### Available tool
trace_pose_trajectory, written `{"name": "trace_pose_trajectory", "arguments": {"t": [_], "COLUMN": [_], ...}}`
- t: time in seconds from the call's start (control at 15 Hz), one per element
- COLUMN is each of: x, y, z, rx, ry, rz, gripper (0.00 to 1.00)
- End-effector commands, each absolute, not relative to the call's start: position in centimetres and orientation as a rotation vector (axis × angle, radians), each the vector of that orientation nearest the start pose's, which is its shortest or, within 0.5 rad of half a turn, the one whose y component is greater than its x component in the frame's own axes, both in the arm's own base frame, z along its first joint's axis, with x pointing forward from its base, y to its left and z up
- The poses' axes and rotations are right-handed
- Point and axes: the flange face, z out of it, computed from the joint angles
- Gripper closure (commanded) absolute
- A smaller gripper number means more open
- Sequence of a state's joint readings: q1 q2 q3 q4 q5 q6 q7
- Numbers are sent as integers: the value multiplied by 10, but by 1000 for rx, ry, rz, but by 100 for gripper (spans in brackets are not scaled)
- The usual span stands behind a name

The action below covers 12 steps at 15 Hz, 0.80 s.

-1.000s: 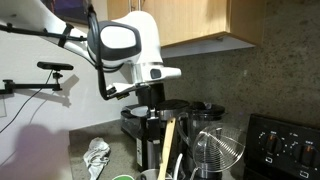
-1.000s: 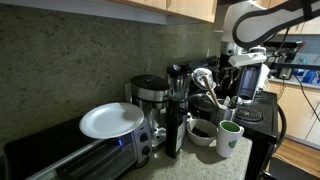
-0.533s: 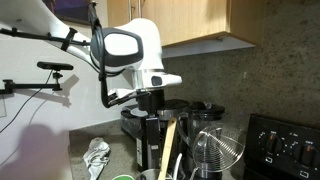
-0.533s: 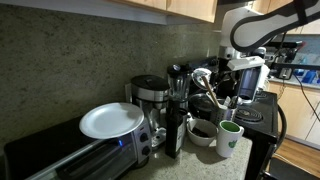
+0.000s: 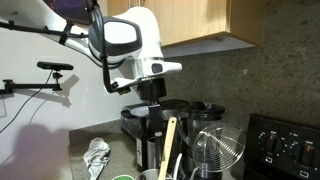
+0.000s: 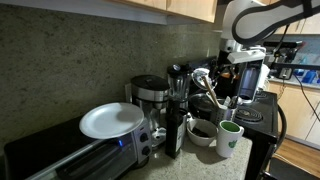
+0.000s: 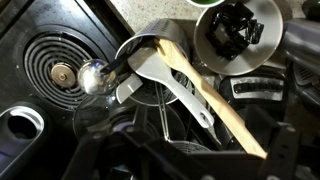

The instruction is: Take the wooden spoon and stir the contents in the bowl

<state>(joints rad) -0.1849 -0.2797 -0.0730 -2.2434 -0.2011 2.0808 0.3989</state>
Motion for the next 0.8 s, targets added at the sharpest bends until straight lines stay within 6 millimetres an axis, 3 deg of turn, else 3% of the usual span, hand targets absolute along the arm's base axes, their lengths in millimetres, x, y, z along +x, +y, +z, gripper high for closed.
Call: {"name": "trace_pose_trajectory", "arguments": {"t": [0.0,0.4,0.73], "x": [458,460,458], "y": [-119,-76,-36], "z": [520,537,522], "rx": [-3158,-3180,-3180], "ry": [838,611,405], "rz": [-217,-249,-181], "gripper": [0,0,0]}}
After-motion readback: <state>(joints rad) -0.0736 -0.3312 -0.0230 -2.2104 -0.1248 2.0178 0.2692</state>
